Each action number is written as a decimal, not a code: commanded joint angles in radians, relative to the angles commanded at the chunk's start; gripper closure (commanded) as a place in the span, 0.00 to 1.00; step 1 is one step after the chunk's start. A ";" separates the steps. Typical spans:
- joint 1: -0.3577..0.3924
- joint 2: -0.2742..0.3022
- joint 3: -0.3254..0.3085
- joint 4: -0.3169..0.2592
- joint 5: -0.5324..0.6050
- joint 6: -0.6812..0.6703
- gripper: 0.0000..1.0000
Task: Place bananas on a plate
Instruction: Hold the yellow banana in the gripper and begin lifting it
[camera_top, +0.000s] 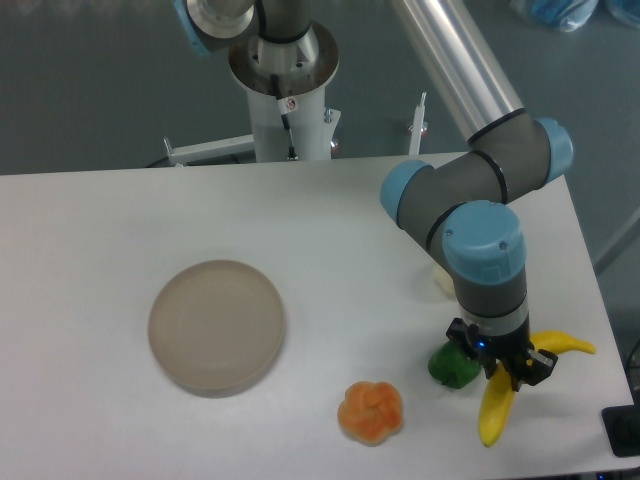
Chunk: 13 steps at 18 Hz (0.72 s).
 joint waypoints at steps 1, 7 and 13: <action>0.000 0.002 -0.008 0.002 0.003 0.002 0.76; 0.000 0.009 -0.011 0.000 -0.006 0.000 0.76; -0.021 0.025 -0.012 -0.002 -0.009 -0.021 0.76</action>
